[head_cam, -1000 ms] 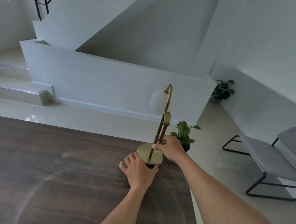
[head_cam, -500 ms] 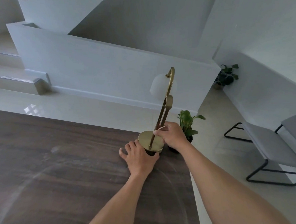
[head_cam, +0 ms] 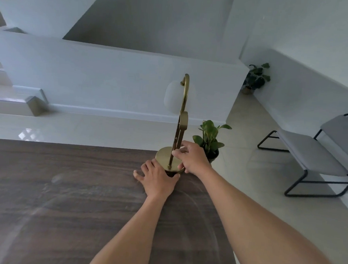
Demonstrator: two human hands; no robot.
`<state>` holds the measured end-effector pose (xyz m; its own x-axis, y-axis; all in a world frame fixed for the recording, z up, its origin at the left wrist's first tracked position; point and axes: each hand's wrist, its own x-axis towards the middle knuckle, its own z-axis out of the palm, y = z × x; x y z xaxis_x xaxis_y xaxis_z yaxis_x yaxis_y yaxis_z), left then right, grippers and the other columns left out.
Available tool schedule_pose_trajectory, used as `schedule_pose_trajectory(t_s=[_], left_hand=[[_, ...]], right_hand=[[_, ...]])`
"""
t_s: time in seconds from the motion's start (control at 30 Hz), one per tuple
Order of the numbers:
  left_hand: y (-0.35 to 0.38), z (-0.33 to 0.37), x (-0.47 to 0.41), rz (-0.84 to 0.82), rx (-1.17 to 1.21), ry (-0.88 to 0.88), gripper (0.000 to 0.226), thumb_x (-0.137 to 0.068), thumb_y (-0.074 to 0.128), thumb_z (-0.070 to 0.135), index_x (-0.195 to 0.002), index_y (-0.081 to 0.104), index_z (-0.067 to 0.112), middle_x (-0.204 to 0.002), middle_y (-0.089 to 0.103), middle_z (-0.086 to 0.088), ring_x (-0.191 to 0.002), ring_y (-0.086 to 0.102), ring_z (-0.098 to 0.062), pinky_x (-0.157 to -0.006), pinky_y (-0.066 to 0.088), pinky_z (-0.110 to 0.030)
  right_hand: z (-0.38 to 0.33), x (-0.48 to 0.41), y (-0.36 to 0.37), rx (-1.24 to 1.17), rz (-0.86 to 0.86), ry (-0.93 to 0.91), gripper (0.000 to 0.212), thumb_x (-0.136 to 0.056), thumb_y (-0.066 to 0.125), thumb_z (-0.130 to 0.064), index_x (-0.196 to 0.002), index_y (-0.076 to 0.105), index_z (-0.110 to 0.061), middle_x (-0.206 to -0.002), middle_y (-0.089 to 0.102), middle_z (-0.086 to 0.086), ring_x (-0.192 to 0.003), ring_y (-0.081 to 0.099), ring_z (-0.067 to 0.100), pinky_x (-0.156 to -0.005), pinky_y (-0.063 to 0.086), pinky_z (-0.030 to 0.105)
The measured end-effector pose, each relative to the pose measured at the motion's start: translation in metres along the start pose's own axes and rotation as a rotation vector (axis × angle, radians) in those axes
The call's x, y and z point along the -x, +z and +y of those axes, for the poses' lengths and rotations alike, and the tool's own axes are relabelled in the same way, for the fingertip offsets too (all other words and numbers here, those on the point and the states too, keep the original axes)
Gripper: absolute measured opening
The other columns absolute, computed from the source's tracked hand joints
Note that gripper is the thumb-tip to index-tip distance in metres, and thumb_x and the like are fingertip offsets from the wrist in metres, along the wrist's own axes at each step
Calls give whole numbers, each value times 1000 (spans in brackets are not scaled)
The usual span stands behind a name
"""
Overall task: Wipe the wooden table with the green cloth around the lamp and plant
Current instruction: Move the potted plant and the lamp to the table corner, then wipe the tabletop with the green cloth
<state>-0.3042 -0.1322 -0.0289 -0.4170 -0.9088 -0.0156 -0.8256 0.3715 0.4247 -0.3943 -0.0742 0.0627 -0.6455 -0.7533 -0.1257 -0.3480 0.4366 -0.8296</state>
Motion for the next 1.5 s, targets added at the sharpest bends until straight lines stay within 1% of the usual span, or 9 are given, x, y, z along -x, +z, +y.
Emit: schedule_pose_trajectory(t_s=[0.13, 0.23, 0.37, 0.5, 0.8, 1.07, 1.17, 1.3, 1.5], left_hand=[[-12, -12, 11, -54, 22, 41, 93, -71, 61, 72, -138, 32, 14, -138, 38, -8, -133, 33, -29, -112, 17, -56], [-24, -22, 28, 9, 194, 136, 62, -82, 62, 54, -126, 43, 15, -126, 47, -5, -119, 44, -25, -101, 37, -42], [-46, -41, 62, -69, 306, 332, 11, -93, 55, 31, -94, 54, 20, -96, 58, 3, -81, 56, -12, -77, 53, -35], [-52, -71, 105, -150, 266, 465, 13, -92, 56, 29, -81, 54, 21, -81, 58, 6, -69, 54, -11, -63, 48, -30], [-61, -107, 205, -408, 208, 721, 17, -88, 57, 28, -101, 68, 25, -95, 67, 8, -92, 60, -16, -82, 46, -30], [-77, -119, 277, -685, 160, 936, 16, -81, 67, 32, -95, 73, 26, -90, 71, 7, -85, 63, -11, -77, 49, -26], [-80, -123, 294, -661, 63, 992, 25, -82, 68, 35, -105, 68, 25, -97, 67, 5, -91, 61, -17, -75, 45, -29], [-80, -131, 311, -513, 38, 965, 17, -87, 61, 32, -96, 58, 18, -105, 62, -4, -98, 59, -30, -79, 47, -38], [-72, -136, 328, -391, 163, 863, 14, -89, 58, 30, -95, 63, 19, -103, 63, -2, -96, 60, -25, -76, 45, -35]], right_hand=[[6, 18, 3, 28, 26, 28, 23, -94, 62, -29, -117, 57, -24, -106, 65, -6, -62, 69, 12, -46, 47, 18], [16, 39, 6, 96, 38, 35, 8, -95, 57, -30, -100, 60, -23, -101, 68, -5, -59, 67, 9, -53, 47, 21], [41, 89, 7, 188, 41, 58, 9, -94, 56, -29, -88, 61, -26, -89, 68, -4, -77, 65, 13, -69, 54, 30], [76, 155, 3, 212, 92, 171, 11, -89, 59, -29, -83, 64, -21, -83, 69, -1, -78, 64, 16, -72, 53, 34], [97, 278, 24, 262, 101, 239, 32, -92, 58, -36, -68, 71, -18, -69, 71, -2, -70, 66, 13, -72, 51, 30], [100, 347, 40, 344, 54, 235, 31, -90, 62, -36, -68, 72, -16, -66, 71, -2, -62, 66, 12, -63, 51, 30], [98, 365, 41, 332, 53, 232, 29, -90, 63, -35, -66, 70, -20, -68, 70, -6, -69, 67, 10, -70, 52, 30], [92, 383, 39, 381, 20, 233, 18, -87, 65, -33, -74, 73, -25, -85, 73, -7, -81, 66, 10, -76, 51, 28], [91, 406, 41, 454, 10, 203, 12, -83, 71, -34, -87, 69, -23, -89, 56, -13, -89, 59, 12, -82, 49, 27]])
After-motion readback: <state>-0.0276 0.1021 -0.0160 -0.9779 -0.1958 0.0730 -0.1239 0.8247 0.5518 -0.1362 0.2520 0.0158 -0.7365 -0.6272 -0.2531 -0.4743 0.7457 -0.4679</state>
